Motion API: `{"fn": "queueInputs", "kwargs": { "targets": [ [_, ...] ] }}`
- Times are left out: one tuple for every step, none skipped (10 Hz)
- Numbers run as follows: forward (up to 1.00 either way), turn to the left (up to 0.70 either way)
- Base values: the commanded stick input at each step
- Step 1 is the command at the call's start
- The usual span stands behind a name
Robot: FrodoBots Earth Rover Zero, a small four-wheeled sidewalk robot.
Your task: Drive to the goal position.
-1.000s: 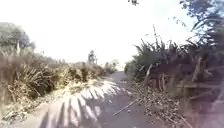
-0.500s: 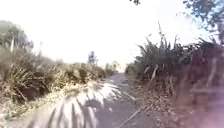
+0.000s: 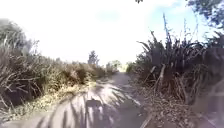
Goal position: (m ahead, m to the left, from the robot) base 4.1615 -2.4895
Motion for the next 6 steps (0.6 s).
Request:
{"fn": "queueInputs", "kwargs": {
  "targets": [
    [0.7,0.0],
    [0.7,0.0],
    [0.7,0.0],
    [0.7,0.0],
    [0.7,0.0],
    [0.7,0.0]
  ]
}}
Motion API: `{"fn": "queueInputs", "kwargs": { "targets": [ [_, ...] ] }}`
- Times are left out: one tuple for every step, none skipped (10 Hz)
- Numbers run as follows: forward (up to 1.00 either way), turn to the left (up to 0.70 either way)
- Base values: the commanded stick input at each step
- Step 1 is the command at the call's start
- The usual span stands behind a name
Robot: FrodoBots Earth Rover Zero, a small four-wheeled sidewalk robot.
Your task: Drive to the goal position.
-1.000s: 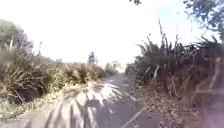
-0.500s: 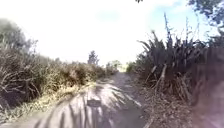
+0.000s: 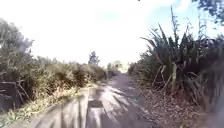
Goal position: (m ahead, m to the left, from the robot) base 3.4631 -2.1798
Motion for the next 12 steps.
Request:
{"fn": "queueInputs", "kwargs": {
  "targets": [
    [0.7,0.0],
    [0.7,0.0],
    [0.7,0.0],
    [0.7,0.0],
    [0.7,0.0],
    [0.7,0.0],
    [0.7,0.0],
    [0.7,0.0],
    [0.7,-0.35],
    [0.7,-0.35],
    [0.7,-0.35],
    [0.7,-0.35]
  ]
}}
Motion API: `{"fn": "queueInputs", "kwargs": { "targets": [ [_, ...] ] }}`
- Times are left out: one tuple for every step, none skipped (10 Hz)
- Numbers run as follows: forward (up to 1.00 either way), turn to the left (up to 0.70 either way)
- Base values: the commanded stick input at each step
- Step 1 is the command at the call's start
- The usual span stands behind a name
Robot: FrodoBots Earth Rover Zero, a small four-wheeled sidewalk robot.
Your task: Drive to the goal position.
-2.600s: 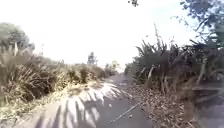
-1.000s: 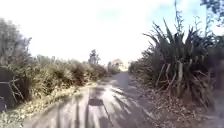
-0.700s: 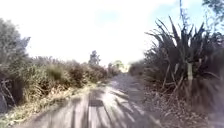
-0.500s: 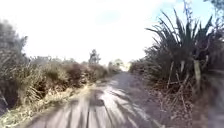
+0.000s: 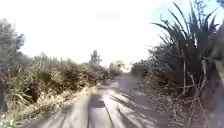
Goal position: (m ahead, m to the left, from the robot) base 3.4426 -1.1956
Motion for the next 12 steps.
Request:
{"fn": "queueInputs", "kwargs": {
  "targets": [
    [0.7,-0.35],
    [0.7,-0.35],
    [0.7,-0.35],
    [0.7,-0.35],
    [0.7,-0.35],
    [0.7,-0.35],
    [0.7,-0.35],
    [0.7,-0.35],
    [0.7,-0.35],
    [0.7,-0.35],
    [0.7,-0.26],
    [0.7,-0.03]
  ]
}}
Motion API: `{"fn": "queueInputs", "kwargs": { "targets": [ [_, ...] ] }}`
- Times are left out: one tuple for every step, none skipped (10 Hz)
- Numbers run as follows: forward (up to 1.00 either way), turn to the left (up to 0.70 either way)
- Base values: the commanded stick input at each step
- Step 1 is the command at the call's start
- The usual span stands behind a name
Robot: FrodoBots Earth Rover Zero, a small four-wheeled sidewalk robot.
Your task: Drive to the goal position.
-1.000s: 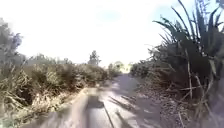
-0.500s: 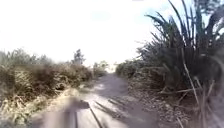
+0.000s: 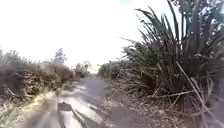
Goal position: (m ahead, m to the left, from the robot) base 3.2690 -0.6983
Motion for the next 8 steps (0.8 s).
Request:
{"fn": "queueInputs", "kwargs": {
  "targets": [
    [0.7,0.0],
    [0.7,0.0],
    [0.7,0.0],
    [0.7,0.0],
    [0.7,0.35],
    [0.7,0.35],
    [0.7,0.35],
    [0.7,0.35]
  ]
}}
